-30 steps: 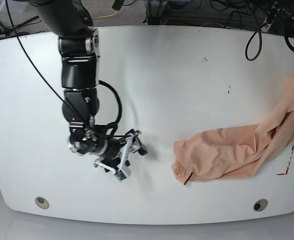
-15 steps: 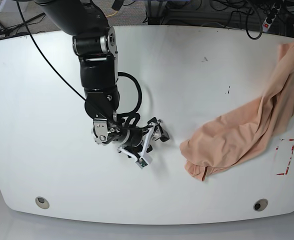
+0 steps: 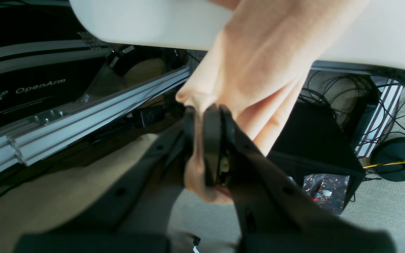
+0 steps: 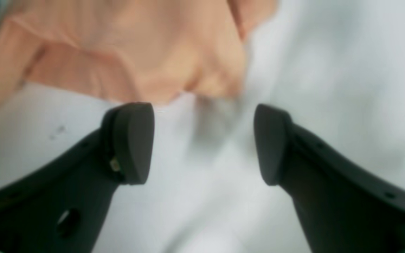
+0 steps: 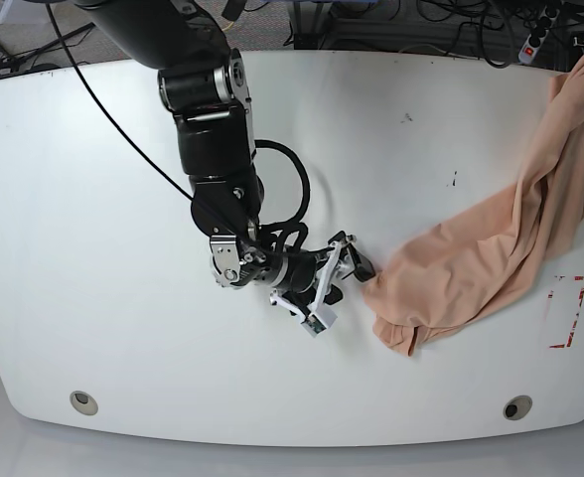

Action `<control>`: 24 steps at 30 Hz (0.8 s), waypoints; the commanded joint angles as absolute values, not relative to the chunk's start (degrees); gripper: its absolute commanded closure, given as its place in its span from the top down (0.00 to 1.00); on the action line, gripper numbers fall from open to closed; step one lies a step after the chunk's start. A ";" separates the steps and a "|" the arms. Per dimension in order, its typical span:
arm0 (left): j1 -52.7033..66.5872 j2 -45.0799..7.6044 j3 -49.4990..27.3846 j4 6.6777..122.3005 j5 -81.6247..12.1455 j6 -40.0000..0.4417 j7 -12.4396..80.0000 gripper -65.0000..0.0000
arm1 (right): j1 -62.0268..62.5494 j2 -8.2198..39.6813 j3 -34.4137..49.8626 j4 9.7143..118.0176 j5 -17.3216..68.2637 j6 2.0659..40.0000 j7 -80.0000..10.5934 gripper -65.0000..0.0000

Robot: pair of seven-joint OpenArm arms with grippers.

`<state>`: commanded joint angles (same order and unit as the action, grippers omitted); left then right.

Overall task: Fold the T-shirt properly
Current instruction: 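Open the right gripper and move it toward the bunched shirt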

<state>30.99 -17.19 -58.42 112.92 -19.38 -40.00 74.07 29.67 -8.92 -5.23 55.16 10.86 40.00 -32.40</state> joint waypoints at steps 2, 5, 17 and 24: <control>30.81 -17.36 -57.54 113.01 -19.38 -40.00 73.89 0.00 | 28.88 -8.48 -6.29 57.80 11.12 40.00 -32.40 0.66; 27.91 -17.10 -57.36 113.27 -19.47 -40.00 72.75 0.00 | 28.09 -8.40 -6.46 60.79 10.95 40.00 -32.57 0.66; 16.22 -20.00 -53.58 113.36 -19.65 -40.00 76.62 0.01 | 27.30 -3.74 -6.37 69.23 11.47 40.00 -39.87 0.66; 12.18 -20.97 -51.12 113.36 -19.74 -40.00 76.70 0.50 | 27.03 -2.77 -6.29 71.69 11.47 40.00 -41.89 0.66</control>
